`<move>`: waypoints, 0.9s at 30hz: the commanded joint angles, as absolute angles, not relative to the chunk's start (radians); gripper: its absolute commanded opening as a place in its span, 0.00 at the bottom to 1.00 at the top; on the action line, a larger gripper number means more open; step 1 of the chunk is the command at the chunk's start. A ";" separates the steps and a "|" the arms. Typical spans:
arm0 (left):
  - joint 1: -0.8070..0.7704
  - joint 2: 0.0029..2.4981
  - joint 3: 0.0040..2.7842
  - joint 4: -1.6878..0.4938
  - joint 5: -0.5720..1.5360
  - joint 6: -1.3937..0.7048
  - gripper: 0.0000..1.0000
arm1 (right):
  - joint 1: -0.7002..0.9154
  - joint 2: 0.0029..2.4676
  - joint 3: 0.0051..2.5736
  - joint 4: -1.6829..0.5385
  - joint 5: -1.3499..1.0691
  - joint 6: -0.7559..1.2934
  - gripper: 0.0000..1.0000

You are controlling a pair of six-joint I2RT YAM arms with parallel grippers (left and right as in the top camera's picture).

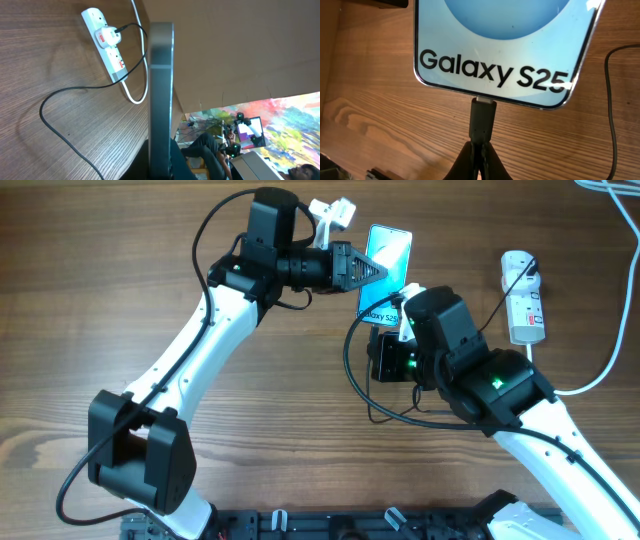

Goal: Plug charger to phone and switch on socket
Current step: 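Push the plug upward into the phone's port with the right gripper, then open the right gripper and pull it away from the plugged phone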

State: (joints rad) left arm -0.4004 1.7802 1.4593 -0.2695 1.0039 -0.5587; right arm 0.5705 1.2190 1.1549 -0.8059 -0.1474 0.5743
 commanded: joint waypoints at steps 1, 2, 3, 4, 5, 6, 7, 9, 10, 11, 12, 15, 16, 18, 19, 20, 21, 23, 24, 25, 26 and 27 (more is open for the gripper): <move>-0.402 1.756 1.472 -0.275 1.036 -0.554 0.04 | 0.567 1.208 1.184 -0.778 -0.102 0.548 0.04; -0.402 1.756 1.472 -0.277 1.036 -0.554 0.04 | 0.566 1.208 1.184 -0.778 -0.103 0.545 0.04; -0.402 1.756 1.472 -0.277 1.036 -0.554 0.04 | 0.561 1.208 1.184 -0.778 -0.103 0.545 0.04; -0.402 1.756 1.472 -0.278 1.036 -0.554 0.04 | 0.558 1.208 1.184 -0.778 -0.104 0.545 0.04; -0.402 1.756 1.472 -0.278 1.036 -0.554 0.04 | 0.555 1.208 1.184 -0.778 -0.104 0.545 0.04; -0.402 1.756 1.472 -0.278 1.036 -0.554 0.04 | 0.551 1.208 1.184 -0.778 -0.104 0.545 0.04; -0.402 1.756 1.472 -0.278 1.036 -0.554 0.04 | 0.547 1.208 1.184 -0.776 -0.104 0.545 0.04; -0.402 1.756 1.472 -0.278 1.036 -0.554 0.04 | 0.543 1.208 1.184 -0.772 -0.103 0.545 0.04; -0.402 1.756 1.472 -0.278 1.036 -0.554 0.04 | 0.542 1.208 1.184 -0.769 -0.103 0.539 0.04; -0.402 1.756 1.472 -0.278 1.036 -0.554 0.04 | 0.541 1.208 1.184 -0.765 -0.104 0.530 0.04; -0.402 1.756 1.472 -0.278 1.036 -0.554 0.04 | 0.541 1.208 1.184 -0.759 -0.103 0.523 0.04; -0.402 1.756 1.472 -0.278 1.039 -0.554 0.04 | 0.541 1.208 1.184 -0.747 -0.099 0.522 0.04; -0.402 1.756 1.472 -0.279 1.040 -0.554 0.04 | 0.541 1.208 1.184 -0.741 -0.099 0.522 0.04; -0.402 1.756 1.472 -0.281 1.040 -0.554 0.04 | 0.541 1.208 1.184 -0.733 -0.091 0.523 0.04; -0.402 1.756 1.472 -0.281 1.040 -0.554 0.04 | 0.541 1.208 1.184 -0.732 -0.082 0.523 0.04; -0.402 1.756 1.472 -0.282 1.040 -0.554 0.04 | 0.541 1.208 1.184 -0.731 -0.074 0.523 0.04; -0.402 1.756 1.472 -0.282 1.040 -0.554 0.04 | 0.541 1.208 1.184 -0.730 -0.064 0.522 0.04; -0.402 1.756 1.472 -0.281 1.044 -0.554 0.04 | 0.541 1.208 1.184 -0.727 -0.059 0.523 0.04; -0.402 1.756 1.472 -0.281 1.044 -0.554 0.04 | 0.541 1.208 1.184 -0.726 -0.059 0.523 0.05; -0.402 1.756 1.472 -0.282 1.044 -0.554 0.04 | 0.541 1.208 1.184 -0.725 -0.059 0.524 0.05; -0.402 1.756 1.472 -0.281 1.044 -0.554 0.04 | 0.541 1.208 1.184 -0.725 -0.059 0.523 0.05; -0.402 1.756 1.472 -0.281 1.043 -0.554 0.04 | 0.541 1.208 1.184 -0.725 -0.059 0.523 0.05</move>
State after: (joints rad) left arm -0.3897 1.7802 1.4597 -0.2680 0.9878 -0.5594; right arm 0.5594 1.2190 1.1545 -0.7731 -0.1444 0.5476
